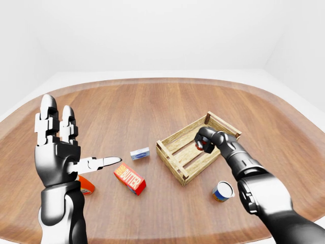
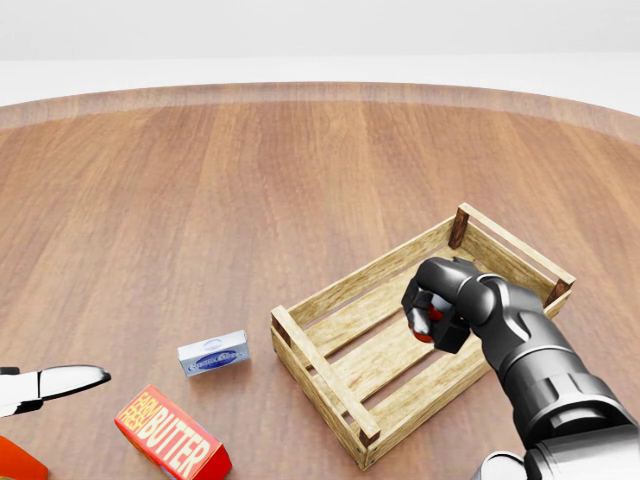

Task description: Pick up the tomato sauce, and put it in the wooden tray.

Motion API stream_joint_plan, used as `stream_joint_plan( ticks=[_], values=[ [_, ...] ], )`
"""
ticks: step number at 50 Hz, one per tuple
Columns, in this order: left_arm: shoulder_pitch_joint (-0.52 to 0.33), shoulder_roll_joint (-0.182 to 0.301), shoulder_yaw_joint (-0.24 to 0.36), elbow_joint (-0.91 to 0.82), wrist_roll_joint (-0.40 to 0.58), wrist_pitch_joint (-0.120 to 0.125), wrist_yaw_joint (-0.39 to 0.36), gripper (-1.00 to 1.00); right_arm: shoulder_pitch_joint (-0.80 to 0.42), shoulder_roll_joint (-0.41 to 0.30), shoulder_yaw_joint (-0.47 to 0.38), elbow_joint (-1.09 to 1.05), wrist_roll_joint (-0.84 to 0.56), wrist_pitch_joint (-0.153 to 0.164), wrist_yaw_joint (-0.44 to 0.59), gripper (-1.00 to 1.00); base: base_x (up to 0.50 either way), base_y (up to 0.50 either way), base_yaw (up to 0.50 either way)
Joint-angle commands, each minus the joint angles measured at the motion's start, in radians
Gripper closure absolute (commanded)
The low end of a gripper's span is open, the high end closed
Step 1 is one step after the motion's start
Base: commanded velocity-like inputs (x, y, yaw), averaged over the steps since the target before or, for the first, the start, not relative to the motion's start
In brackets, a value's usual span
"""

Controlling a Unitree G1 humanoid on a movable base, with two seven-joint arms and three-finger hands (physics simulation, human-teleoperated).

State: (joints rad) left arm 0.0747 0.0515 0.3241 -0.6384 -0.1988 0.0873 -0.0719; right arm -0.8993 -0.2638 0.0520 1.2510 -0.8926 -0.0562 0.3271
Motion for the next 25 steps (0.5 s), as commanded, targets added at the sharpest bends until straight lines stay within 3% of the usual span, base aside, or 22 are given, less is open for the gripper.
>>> stream_joint_plan(
  ticks=[1, 16, 25],
  values=[
    [0.000, 0.000, -0.002, 0.004, 0.001, 0.000, 0.001, -1.00, -0.025, -0.016, -0.007, 0.038, -0.049, 0.029, -0.023, 1.00, 0.00, 0.00, 0.00],
    [-0.001, 0.002, 0.006, -0.007, -0.005, 0.000, 0.002, -1.00, -0.044, -0.006, 0.000, 0.048, -0.075, 0.050, -0.027, 1.00, 0.00, 0.00, 0.00],
    [-0.001, 0.001, 0.004, -0.008, -0.003, 0.000, 0.001, -1.00, -0.069, -0.004, 0.000, 0.065, -0.092, 0.091, -0.027, 1.00, 0.00, 0.00, 0.00]
  ],
)
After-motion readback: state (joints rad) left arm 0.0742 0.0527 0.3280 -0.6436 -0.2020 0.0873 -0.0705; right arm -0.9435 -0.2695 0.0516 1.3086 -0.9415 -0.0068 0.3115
